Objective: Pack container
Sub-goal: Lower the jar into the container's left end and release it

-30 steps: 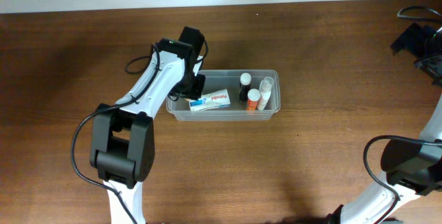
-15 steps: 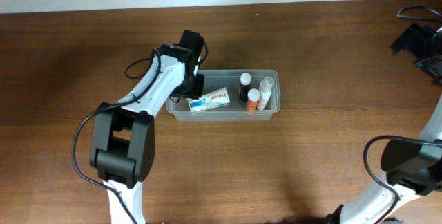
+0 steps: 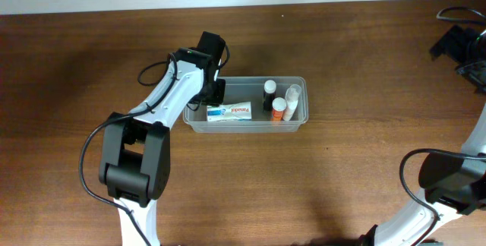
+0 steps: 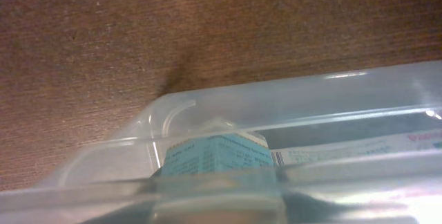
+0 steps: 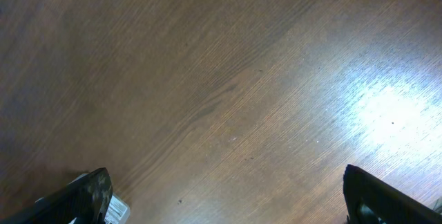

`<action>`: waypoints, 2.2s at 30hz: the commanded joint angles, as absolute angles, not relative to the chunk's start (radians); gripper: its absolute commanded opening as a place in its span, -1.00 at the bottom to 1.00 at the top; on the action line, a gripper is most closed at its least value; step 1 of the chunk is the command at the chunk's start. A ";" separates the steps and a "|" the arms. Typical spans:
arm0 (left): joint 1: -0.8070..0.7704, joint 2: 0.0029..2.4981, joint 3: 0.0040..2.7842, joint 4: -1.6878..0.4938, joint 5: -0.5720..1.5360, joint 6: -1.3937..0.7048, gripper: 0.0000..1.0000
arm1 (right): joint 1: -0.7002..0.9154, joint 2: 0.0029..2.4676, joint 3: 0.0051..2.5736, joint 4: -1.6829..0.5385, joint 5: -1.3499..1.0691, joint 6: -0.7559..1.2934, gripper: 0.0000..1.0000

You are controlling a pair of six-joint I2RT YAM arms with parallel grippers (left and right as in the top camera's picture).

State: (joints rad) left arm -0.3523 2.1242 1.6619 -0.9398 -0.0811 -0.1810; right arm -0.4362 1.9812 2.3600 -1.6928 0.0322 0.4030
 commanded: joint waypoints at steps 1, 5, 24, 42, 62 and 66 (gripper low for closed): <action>-0.351 2.112 1.657 -0.934 -0.103 -0.194 -0.29 | -0.439 1.957 2.370 -1.699 0.031 0.398 0.97; -0.351 2.112 1.657 -0.928 -0.103 -0.194 -0.29 | -0.439 1.957 2.370 -1.699 0.031 0.398 0.97; -0.351 2.112 1.654 -0.922 -0.102 -0.194 -0.12 | -0.439 1.957 2.370 -1.699 0.031 0.398 0.97; -0.351 2.107 1.669 -0.945 -0.101 -0.194 0.23 | -0.439 1.957 2.370 -1.699 0.031 0.398 0.97; -0.391 1.825 1.765 -1.052 -0.025 -0.193 0.43 | -0.439 1.957 2.370 -1.699 0.031 0.398 0.97; -0.393 1.718 1.765 -1.163 -0.014 -0.193 0.92 | -0.439 1.957 2.370 -1.699 0.031 0.398 0.97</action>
